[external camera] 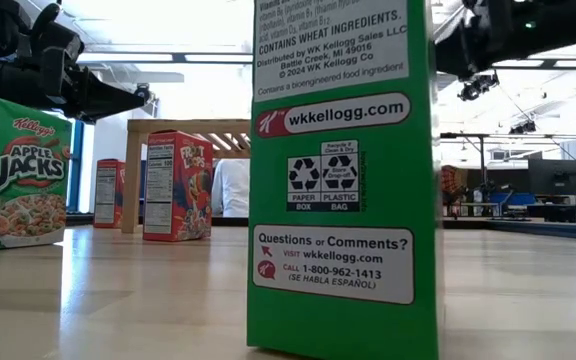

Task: Stack cereal on shelf
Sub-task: Put the center red cereal box on the shelf

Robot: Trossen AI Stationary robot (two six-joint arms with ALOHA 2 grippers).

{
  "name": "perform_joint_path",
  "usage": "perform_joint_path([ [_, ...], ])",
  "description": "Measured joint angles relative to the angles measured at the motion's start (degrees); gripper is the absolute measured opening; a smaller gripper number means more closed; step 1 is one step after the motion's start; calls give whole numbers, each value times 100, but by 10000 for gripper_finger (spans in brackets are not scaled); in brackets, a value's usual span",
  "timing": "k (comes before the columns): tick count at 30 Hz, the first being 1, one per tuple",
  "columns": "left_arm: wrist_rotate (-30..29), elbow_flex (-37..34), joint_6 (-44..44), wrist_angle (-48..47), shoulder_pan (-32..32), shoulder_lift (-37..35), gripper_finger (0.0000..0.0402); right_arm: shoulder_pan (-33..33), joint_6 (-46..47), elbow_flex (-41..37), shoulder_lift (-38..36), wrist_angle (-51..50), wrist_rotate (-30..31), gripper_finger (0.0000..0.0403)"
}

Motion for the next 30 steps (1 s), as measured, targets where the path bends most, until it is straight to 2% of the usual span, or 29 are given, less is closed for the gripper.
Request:
perform_joint_path([
  [4, -143, 2, 1304, 64, 0, -2, 0, 399, 11, -139, -241, -150, 573, 0],
  [8, -143, 2, 1580, 39, 0, -2, 0, 782, 248, -147, -451, -316, 579, 0],
  [11, -146, 2, 1392, 44, 0, -2, 0, 1035, 292, -147, -498, -278, 633, 0],
  [18, -100, 2, 747, 269, -9, -1, 0, 1446, 257, -308, -475, 13, 1294, 0],
  [23, 128, 2, -164, 721, -14, -2, 0, 1552, 244, -1017, -475, 1247, 1342, 0],
  [30, 274, 2, -395, 1977, -13, -2, 0, 1583, 222, -1895, -479, 2883, 1340, 0],
])
